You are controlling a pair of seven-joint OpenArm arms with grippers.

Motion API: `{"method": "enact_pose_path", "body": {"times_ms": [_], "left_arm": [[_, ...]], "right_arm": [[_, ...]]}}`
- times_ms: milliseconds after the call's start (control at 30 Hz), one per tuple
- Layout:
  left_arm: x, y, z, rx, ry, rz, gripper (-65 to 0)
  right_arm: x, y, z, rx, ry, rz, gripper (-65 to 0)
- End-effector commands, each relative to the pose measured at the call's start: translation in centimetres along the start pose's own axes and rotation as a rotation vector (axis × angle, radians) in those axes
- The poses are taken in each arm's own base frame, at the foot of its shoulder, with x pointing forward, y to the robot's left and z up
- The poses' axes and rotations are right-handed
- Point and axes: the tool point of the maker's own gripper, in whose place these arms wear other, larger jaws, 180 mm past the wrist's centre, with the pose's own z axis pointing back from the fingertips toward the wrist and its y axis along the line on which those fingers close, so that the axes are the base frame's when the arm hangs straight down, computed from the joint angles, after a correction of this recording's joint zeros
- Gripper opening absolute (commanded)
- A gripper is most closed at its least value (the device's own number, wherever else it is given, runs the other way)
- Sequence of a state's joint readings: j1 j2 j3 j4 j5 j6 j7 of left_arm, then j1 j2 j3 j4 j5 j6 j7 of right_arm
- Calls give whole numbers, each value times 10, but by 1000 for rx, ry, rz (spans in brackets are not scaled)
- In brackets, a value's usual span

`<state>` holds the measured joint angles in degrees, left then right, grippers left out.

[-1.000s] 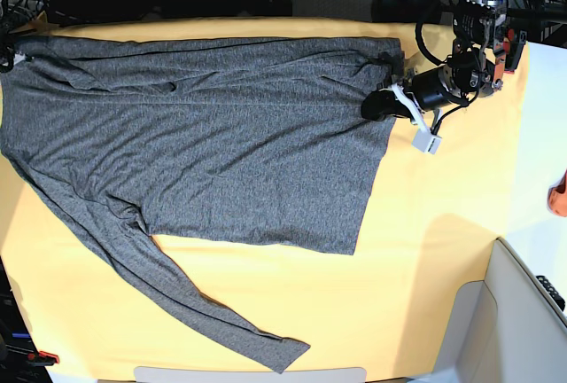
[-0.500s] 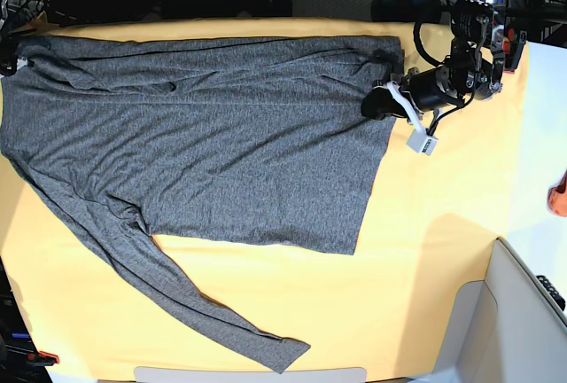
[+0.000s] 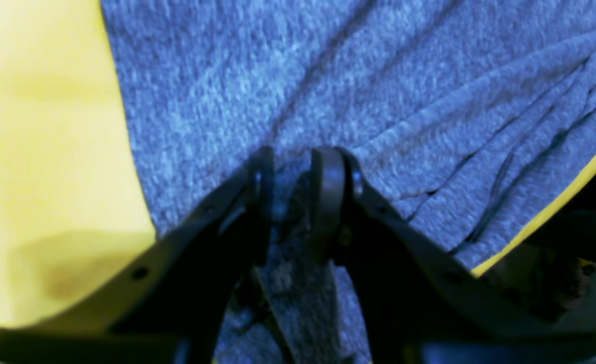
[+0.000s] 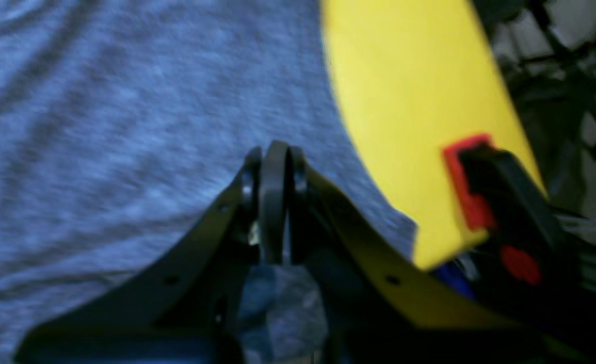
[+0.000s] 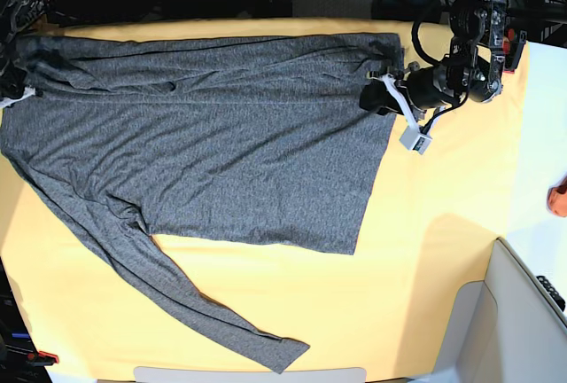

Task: Fold the T-shirt properly
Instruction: 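Move both grippers to the shirt's hem side and grasp the hem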

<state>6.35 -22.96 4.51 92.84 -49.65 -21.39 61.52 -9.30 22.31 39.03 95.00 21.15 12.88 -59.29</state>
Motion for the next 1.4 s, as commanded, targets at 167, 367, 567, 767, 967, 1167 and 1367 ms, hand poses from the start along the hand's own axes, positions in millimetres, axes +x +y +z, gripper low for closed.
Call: {"method": "enact_pose_path", "body": {"times_ms": [167, 367, 567, 767, 967, 1167, 1367], "left_arm": [[29, 0, 8, 2, -64, -38, -520], [61, -19, 22, -10, -148, -128, -520], [80, -25, 28, -9, -190, -165, -520], [88, -25, 30, -5, -205, -175, -520], [97, -25, 32, -3, -222, -185, -519], [105, -14, 29, 10, -221, -163, -518], [118, 14, 20, 35, -204, -94, -518]], "right_arm": [[21, 5, 2, 5, -67, -18, -650], [36, 15, 1, 28, -105, -53, -650], [49, 27, 0, 55, -138, -87, -650], [79, 37, 2, 78, -204, -113, -650], [112, 59, 4, 123, -262, -106, -650], [121, 105, -2, 176, -251, 20, -650], [117, 125, -25, 120, -187, 53, -650]]}}
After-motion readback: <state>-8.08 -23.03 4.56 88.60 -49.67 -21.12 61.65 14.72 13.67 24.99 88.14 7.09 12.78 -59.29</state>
